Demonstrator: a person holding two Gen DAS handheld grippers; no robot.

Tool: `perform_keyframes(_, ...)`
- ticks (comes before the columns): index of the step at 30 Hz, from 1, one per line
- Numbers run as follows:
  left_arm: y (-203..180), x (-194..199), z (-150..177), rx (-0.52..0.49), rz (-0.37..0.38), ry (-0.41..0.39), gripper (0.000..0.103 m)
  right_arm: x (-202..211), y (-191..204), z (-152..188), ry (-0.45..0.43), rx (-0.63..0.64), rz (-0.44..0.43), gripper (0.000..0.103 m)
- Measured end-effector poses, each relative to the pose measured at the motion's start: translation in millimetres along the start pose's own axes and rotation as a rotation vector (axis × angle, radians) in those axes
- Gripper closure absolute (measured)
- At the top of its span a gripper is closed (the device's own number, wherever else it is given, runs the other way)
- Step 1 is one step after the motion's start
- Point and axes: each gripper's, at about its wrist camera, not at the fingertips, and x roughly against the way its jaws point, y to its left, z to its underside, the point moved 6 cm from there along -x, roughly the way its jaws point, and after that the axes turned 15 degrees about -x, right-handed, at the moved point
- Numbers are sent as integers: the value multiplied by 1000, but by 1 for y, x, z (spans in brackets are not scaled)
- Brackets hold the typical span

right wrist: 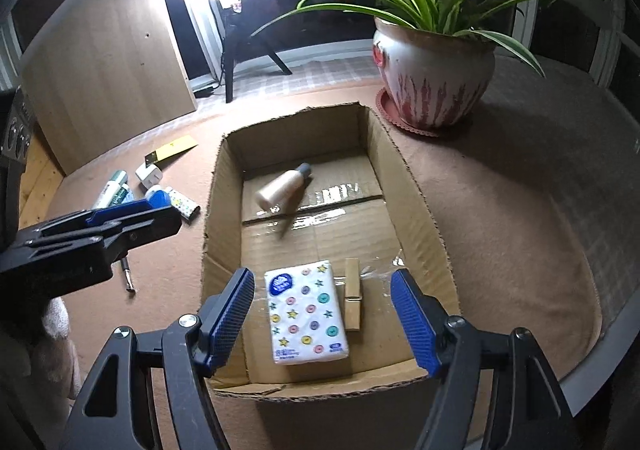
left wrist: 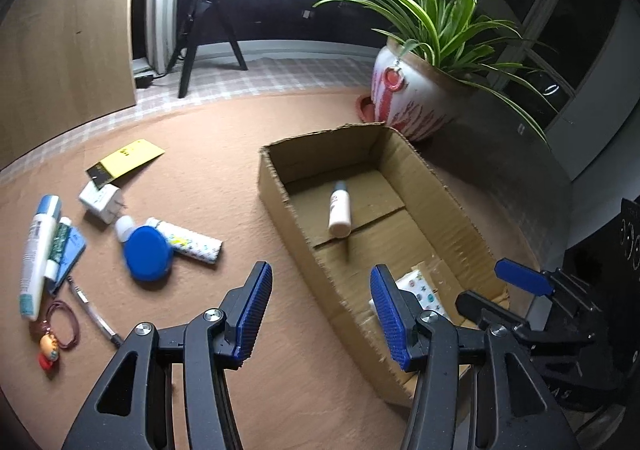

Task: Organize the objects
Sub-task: 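Carry the lotion bottle and clothespin into the box and release both, then grasp the orange toy keychain with the left gripper while the right grasps the pen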

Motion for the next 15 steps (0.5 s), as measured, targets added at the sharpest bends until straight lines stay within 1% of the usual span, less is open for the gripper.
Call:
perform_keyframes(3, 14, 8, 9, 15, -17, 5, 48, 0, 12, 0, -7, 16, -14, 36)
perform_keyframes(7, 35, 16, 24, 53, -33, 21, 48, -1, 35, 2, -8, 39, -58, 36)
perform_keyframes(12, 72, 31, 46, 102, -80, 32, 48, -7, 68, 5, -3, 90, -98, 36)
perform_keyframes(15, 96, 39, 63, 135, -106, 42, 48, -14, 88, 8, 21, 121, -118, 36)
